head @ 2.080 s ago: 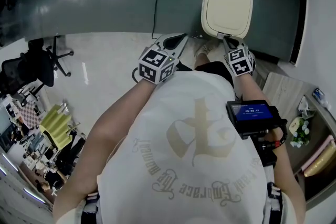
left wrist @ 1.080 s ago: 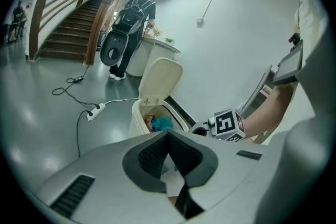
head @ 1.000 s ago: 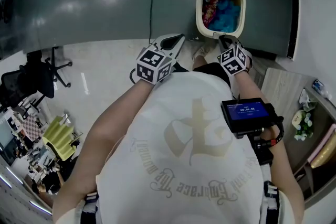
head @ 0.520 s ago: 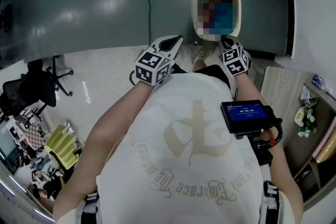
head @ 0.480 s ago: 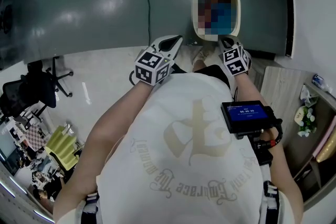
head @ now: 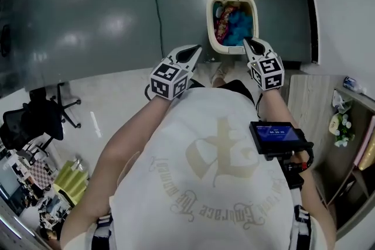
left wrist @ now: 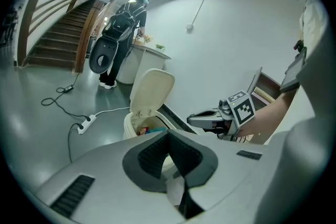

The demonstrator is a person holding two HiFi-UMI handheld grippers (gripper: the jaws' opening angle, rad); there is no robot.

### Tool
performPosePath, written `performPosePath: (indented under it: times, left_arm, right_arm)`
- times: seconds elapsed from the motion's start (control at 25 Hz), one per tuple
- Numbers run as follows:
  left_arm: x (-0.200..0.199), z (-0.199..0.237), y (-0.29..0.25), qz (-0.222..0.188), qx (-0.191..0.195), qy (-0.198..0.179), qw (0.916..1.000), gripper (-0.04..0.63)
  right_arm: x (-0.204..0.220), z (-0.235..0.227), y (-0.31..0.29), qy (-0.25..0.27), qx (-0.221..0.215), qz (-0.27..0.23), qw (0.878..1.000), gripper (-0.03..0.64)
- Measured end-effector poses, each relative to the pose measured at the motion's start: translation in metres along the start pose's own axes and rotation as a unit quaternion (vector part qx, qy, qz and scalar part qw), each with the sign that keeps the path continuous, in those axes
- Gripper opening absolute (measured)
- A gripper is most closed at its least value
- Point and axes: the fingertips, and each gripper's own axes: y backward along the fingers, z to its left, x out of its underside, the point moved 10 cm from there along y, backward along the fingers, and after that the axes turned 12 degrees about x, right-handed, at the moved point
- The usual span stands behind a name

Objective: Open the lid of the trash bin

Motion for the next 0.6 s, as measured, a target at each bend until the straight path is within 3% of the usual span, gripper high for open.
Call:
performPosePath:
  times: [0.6]
  left_arm:
    - [-0.02,-0.004,-0.008,-0.02,0.047,-0.028,0.9983,0.014]
  right_arm:
    - [-0.034,0.0,0.073,-0.065,0.023,-0.089,0.994,0.005]
